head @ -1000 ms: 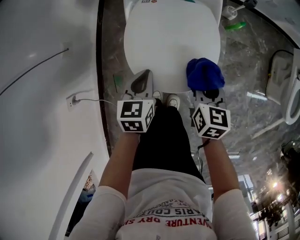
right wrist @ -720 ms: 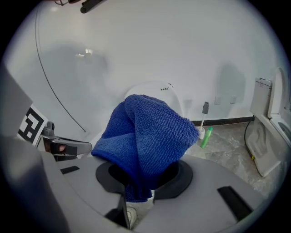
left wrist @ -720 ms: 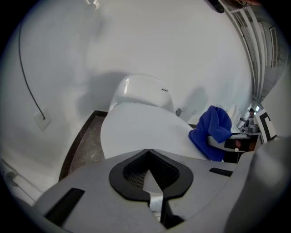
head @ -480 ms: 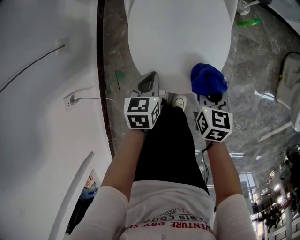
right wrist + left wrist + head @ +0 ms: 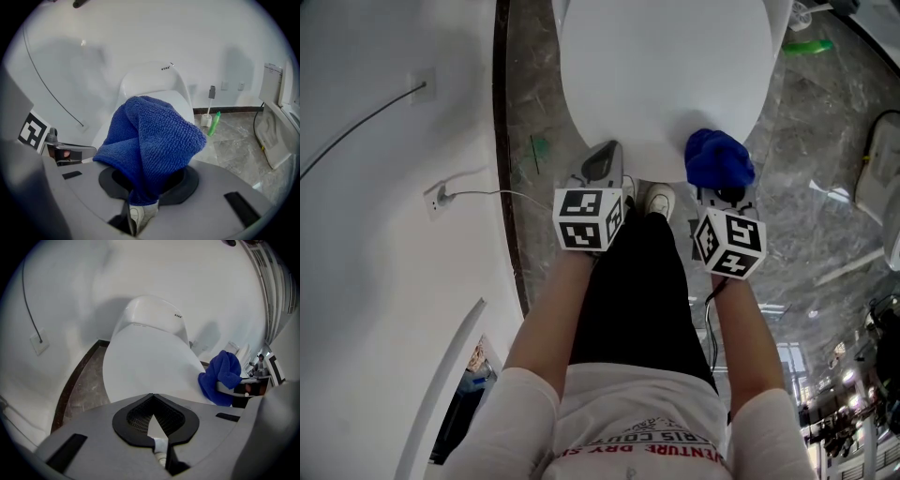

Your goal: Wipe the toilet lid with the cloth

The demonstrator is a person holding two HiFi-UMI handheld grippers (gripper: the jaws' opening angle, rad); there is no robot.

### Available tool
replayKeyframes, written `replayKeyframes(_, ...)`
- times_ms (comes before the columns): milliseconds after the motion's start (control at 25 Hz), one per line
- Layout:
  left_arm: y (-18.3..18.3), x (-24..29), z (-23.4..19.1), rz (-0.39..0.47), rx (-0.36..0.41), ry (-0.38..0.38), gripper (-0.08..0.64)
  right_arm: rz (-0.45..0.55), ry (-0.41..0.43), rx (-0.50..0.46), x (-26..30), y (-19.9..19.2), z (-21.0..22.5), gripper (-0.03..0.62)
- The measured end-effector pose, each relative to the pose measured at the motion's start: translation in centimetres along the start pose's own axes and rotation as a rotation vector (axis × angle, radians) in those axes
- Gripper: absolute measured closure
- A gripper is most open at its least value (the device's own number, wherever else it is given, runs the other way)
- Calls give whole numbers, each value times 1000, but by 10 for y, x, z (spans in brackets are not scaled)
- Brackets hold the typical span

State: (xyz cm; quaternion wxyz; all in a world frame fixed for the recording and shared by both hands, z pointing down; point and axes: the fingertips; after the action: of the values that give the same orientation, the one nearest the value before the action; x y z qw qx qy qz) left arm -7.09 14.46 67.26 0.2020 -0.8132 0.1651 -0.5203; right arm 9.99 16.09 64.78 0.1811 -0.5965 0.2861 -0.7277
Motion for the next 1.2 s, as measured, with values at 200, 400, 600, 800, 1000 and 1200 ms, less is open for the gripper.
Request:
replayKeyframes(200,28,-21,11,52,-1,-8,554,37,35,50,-19,34,-2,505)
replayKeyframes(400,102,-64,37,220,0,-51,554,104,90,-14,-38,95,-8,505)
replayKeyframes(600,175,-83,41,345,82,-77,554,183,108,-79,-22,165,-22,505)
replayKeyframes(800,233,-81,11,420,112,-76,554,157,180,-72,30,219,-58,505)
replayKeyframes(1000,279,-66,-34,386,93,-84,554,115,206,34,86,261,-91,505)
replayKeyframes(1200,314,-51,-66,337,90,-101,554,51,219,92,137,282,-124,505)
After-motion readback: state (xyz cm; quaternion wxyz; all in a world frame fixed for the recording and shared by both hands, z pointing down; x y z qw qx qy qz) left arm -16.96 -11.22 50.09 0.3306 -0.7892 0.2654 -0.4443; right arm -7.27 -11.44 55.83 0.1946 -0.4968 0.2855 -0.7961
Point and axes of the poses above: the fingertips, and each gripper's own axes: x forward along the fingers, z to its right, y out of its top, and after that the axes turned 9 degrees about -x, right-handed
